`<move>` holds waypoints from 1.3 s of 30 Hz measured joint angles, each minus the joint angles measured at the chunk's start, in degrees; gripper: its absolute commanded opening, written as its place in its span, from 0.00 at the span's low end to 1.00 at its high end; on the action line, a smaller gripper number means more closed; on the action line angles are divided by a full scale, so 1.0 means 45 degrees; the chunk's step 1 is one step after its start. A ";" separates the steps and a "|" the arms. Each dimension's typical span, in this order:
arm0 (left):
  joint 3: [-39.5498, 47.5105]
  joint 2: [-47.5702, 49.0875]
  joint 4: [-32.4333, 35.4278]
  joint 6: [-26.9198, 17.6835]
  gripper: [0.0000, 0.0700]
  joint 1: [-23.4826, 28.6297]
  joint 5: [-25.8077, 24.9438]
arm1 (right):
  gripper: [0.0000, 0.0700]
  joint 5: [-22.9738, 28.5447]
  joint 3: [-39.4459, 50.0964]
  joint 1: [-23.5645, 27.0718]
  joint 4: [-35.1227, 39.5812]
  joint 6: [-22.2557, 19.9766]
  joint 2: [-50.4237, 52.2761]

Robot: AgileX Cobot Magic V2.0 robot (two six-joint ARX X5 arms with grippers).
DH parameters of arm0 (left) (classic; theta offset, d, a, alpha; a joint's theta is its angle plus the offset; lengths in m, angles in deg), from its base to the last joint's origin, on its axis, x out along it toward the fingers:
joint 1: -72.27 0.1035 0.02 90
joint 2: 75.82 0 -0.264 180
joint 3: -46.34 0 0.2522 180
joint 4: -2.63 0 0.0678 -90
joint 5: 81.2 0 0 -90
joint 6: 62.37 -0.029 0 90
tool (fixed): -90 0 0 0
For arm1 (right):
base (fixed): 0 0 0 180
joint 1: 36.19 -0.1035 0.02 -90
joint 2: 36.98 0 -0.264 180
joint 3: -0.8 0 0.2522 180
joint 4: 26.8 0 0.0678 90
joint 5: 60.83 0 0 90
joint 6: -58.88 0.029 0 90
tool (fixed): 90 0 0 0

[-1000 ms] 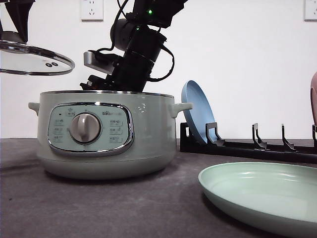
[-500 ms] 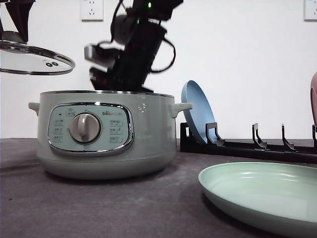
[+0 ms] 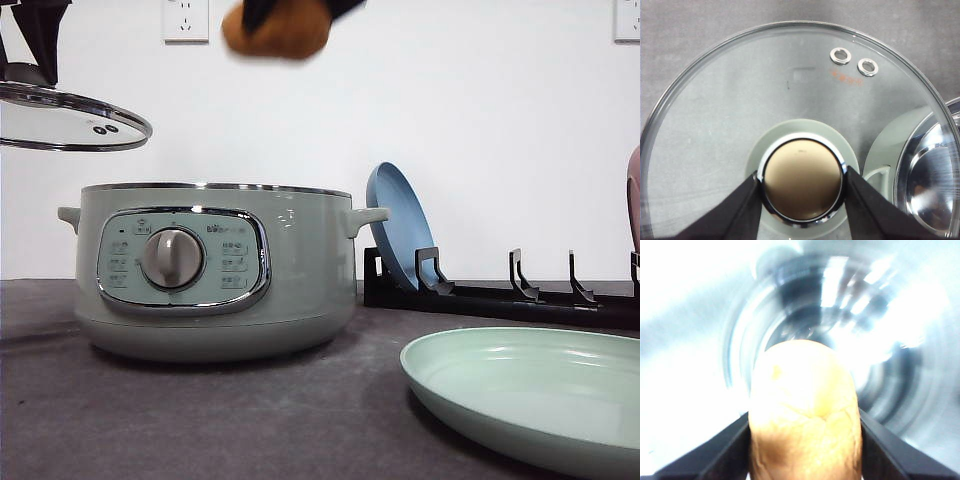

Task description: Transfer potato from steamer to green plate

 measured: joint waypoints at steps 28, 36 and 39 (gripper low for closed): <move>0.0000 0.0000 0.0016 0.0184 0.00 0.0000 -0.0003 | 0.39 0.1426 1.6751 0.0949 0.3832 0.3869 1.3252; 0.0000 0.0000 0.0016 0.0260 0.00 0.0000 -0.0003 | 0.39 0.1421 2.0714 0.1071 0.7137 0.5164 1.3075; 0.0000 0.0000 0.0016 0.0278 0.00 0.0000 -0.0003 | 0.39 0.1449 2.1822 0.1134 0.8617 0.5419 1.2812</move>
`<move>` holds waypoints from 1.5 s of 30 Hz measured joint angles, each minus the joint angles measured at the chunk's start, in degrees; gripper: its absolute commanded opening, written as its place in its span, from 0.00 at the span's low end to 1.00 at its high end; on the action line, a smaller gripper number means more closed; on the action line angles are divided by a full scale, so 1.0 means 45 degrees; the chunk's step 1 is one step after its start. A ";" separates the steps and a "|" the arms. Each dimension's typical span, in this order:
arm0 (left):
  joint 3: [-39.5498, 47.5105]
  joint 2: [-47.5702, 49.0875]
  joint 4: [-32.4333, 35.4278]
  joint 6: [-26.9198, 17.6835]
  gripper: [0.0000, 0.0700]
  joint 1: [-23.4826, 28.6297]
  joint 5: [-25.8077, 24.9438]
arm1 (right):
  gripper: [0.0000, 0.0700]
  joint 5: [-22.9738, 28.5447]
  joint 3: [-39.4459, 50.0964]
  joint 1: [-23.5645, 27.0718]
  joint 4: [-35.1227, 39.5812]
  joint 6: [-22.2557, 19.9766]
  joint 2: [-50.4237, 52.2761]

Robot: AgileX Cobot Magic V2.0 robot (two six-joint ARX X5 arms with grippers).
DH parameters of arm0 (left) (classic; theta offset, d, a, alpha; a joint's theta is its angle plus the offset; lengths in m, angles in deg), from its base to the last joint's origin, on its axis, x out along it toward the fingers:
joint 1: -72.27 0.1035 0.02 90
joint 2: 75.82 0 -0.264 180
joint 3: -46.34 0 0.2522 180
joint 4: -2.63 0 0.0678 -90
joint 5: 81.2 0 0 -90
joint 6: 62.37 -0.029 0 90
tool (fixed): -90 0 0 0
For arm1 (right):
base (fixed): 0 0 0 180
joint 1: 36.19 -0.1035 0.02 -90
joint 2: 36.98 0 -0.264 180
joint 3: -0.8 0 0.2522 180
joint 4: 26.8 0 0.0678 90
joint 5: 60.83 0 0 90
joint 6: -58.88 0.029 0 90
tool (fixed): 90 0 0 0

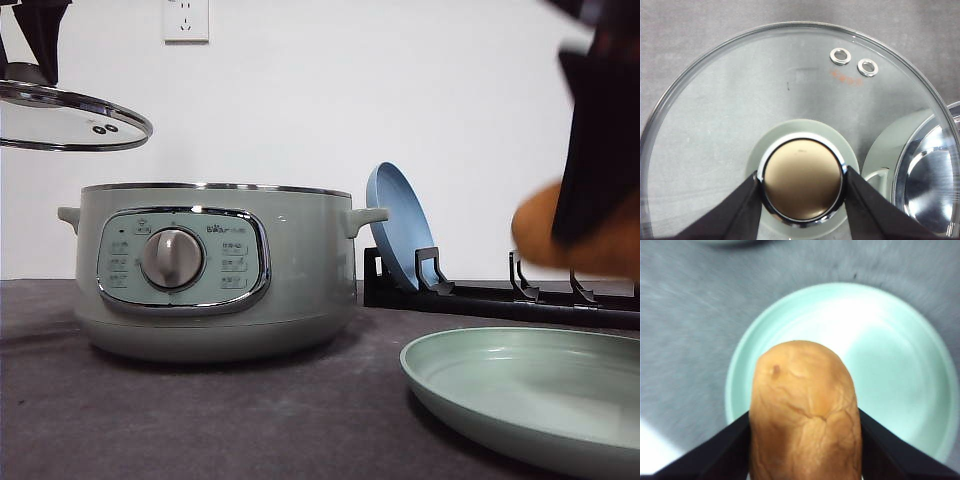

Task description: Transfer potato from steamer to green plate

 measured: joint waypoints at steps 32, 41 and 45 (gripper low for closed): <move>0.0000 0.0000 0.0000 0.0019 0.00 0.0000 -0.0005 | 0.44 0.0009 0.1083 0.1032 0.2855 0.0439 -0.3160; 0.0000 0.0000 0.0000 0.0019 0.00 0.0000 0.0000 | 0.82 0.0004 0.1071 0.1032 0.2884 0.0415 -0.3113; 0.0000 0.0000 0.0000 0.0019 0.00 0.0000 0.0000 | 0.87 -0.0032 0.0366 0.1032 0.1807 0.0414 -0.2556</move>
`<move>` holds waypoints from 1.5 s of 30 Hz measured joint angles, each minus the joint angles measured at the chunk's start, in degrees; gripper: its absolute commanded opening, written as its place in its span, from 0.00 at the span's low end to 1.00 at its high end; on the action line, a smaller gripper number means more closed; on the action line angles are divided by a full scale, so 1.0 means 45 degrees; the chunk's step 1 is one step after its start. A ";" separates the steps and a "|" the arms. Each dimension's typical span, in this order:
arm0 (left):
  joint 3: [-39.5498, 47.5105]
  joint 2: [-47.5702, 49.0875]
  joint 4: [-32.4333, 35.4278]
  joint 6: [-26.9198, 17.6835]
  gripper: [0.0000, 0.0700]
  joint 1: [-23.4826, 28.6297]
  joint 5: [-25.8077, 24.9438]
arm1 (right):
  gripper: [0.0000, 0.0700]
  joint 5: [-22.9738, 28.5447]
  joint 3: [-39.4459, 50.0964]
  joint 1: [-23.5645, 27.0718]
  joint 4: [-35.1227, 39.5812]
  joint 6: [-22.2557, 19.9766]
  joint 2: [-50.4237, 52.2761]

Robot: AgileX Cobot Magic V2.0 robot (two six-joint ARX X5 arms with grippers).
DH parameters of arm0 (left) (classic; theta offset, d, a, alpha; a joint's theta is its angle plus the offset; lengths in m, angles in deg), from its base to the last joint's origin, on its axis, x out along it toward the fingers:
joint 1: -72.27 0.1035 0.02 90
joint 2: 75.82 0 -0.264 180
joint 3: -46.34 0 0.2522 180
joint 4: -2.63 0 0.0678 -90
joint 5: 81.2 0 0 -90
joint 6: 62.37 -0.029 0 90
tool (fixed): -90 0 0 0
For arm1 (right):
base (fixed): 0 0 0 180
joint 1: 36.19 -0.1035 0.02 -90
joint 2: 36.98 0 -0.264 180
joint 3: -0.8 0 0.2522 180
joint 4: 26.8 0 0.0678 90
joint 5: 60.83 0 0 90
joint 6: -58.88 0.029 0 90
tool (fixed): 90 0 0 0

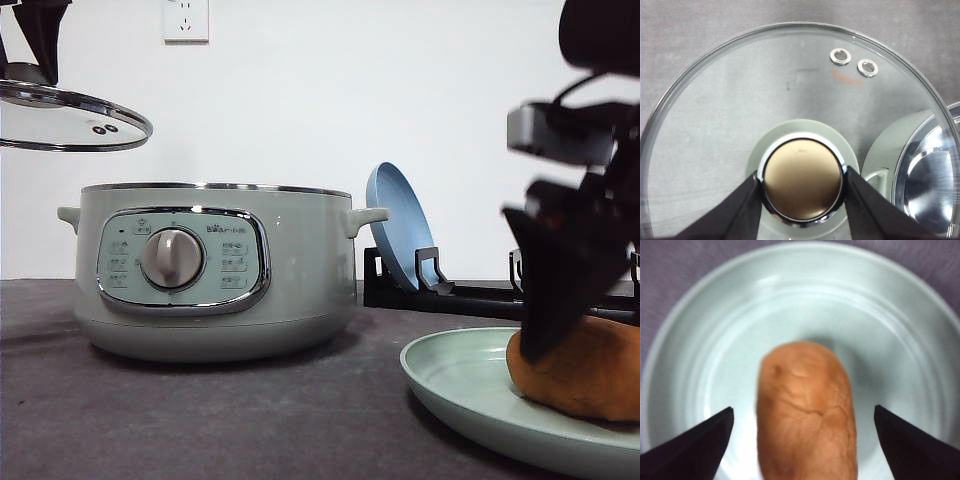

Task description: Transfer potato from steamer to green plate

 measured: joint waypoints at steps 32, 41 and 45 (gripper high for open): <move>0.0000 0.0000 0.0019 0.0528 0.00 -0.0226 -0.0013 | 0.90 0.0672 -0.7788 -0.0009 -0.9491 0.1700 0.9945; 0.0000 0.0000 0.0016 0.0756 0.00 -0.0320 -0.0015 | 0.90 0.0673 -0.7784 -0.0010 -0.9496 0.1763 1.0036; 0.0000 0.0000 0.0010 0.0882 0.00 -0.0522 -0.0540 | 0.90 0.0787 -0.7785 -0.0010 -0.9498 0.1765 1.0032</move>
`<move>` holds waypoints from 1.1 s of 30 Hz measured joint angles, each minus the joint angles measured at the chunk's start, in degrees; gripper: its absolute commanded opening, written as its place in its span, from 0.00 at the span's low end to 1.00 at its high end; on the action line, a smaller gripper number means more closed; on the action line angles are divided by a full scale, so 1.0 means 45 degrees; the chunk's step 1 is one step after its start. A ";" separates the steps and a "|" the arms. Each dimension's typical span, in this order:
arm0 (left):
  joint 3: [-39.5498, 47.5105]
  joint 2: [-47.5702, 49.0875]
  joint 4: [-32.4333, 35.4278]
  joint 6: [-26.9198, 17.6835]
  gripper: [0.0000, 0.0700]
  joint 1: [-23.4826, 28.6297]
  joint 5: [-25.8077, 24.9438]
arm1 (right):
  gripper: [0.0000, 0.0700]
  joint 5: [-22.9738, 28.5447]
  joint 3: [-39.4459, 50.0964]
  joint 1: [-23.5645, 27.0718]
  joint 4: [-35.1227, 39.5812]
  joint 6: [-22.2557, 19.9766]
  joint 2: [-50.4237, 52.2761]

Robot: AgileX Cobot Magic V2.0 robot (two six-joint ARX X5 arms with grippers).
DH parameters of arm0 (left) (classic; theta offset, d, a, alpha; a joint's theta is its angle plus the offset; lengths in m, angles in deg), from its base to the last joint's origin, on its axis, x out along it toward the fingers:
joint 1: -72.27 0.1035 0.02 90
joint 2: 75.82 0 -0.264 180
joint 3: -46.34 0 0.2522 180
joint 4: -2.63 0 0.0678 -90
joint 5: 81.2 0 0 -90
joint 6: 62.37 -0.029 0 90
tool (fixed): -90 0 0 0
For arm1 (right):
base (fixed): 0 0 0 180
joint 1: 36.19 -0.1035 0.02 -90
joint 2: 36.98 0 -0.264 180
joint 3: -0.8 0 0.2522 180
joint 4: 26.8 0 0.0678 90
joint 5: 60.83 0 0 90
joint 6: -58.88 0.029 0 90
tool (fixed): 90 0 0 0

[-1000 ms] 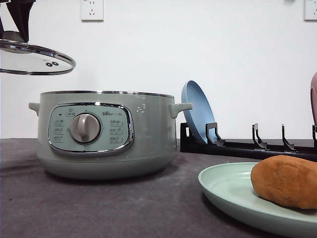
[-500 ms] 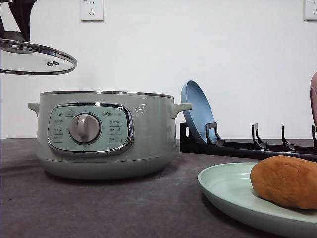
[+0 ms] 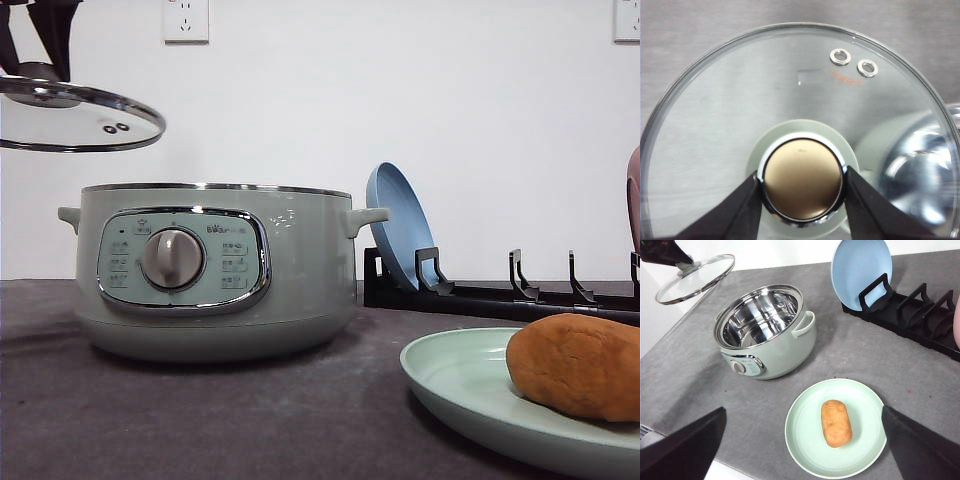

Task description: Transfer potato from steamer to green plate

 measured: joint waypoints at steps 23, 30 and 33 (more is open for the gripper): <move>0.0000 -0.0027 0.0006 0.0038 0.00 -0.5130 -0.0543 | 0.90 0.0551 0.0001 0.0000 -0.0003 0.0003 0.0001; -0.0005 -0.0720 -0.0010 -0.0116 0.00 -0.5477 -0.0481 | 0.90 0.0551 -0.0001 0.0000 -0.0018 0.0003 0.0000; -0.0005 -0.0971 -0.0026 -0.0175 0.00 -0.5522 -0.0119 | 0.90 0.0551 0.0002 0.0000 -0.0086 0.0003 0.0000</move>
